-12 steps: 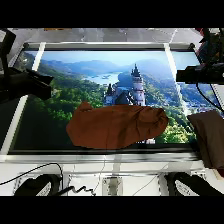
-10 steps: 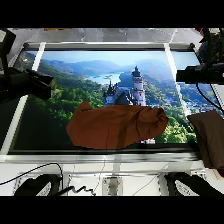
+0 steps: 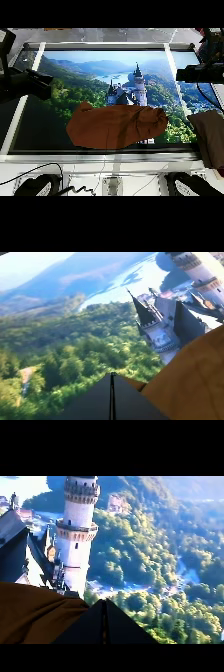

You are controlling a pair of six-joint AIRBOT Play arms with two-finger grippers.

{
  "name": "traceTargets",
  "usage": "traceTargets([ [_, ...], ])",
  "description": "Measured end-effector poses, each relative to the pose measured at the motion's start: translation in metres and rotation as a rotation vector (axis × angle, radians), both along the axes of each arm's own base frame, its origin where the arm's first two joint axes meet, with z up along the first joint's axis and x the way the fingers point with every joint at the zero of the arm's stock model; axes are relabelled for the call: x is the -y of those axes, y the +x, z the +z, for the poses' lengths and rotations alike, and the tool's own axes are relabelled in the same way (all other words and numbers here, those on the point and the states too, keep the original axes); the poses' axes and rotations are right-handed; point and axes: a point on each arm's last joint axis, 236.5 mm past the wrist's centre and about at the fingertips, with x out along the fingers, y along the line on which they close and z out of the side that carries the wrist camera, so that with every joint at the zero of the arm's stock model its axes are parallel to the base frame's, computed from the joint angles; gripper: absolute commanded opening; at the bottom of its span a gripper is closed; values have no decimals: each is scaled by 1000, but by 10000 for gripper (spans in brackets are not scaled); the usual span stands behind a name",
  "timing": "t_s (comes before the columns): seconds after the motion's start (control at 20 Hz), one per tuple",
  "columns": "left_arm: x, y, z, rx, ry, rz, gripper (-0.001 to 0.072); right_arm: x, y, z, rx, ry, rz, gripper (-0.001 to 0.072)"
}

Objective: Fold the clothes and pants, and hang the long-sleeved shirts on hangers.

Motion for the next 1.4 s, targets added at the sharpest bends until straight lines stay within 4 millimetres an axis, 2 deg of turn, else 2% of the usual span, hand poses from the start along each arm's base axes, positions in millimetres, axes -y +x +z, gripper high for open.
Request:
traceTargets([
  [0.15, 0, 0, 0, 0, 0, 0, 12, 22, 0, -5, -20, -66, -34, 9],
  [0.25, 0, 0, 0, 0, 0, 0, 12, 50, -12, -26, -119, -130, -60, 8],
  [0.35, 0, 1, 2, 7, -2, 2, 12, 81, -33, -63, -263, -156, -93, 8],
  [0.4, 0, 1, 2, 9, -4, 2, 12, 93, -47, -88, -349, -137, -107, 8],
  [0.5, 0, 2, 3, 13, -5, 3, 12, 99, -77, -141, -507, -41, -106, 8],
  [0.6, 0, 2, 3, 14, -7, 3, 15, 83, -113, -197, -657, 115, -69, 14],
  [0.65, 0, 2, 3, 11, -12, 6, 20, 71, -127, -217, -705, 191, -53, 92],
  [0.7, 1, 1, 2, 3, -10, 4, 29, 56, -138, -235, -740, 274, -39, 276],
  [0.75, 1, -1, -1, -7, -8, 2, 175, 41, -145, -248, -752, 355, -31, 487],
  [0.8, 1, -1, -3, -18, -7, 1, 397, 24, -149, -258, -756, 438, -25, 526],
  [0.85, -1, -1, -8, -33, 4, 3, 434, 11, -149, -264, -745, 503, -24, 526],
  [0.95, -11, 4, -17, -59, 40, 39, 433, -11, -142, -272, -702, 586, -22, 526],
  [1.1, -47, 16, -39, -114, 129, 161, 431, -33, -120, -275, -609, 647, -29, 523],
  [1.25, -84, 25, -65, -207, 177, 273, 431, -48, -94, -274, -517, 690, -75, 523],
  [1.4, -116, 29, -97, -327, 188, 362, 431, -53, -79, -282, -485, 717, -135, 523],
])
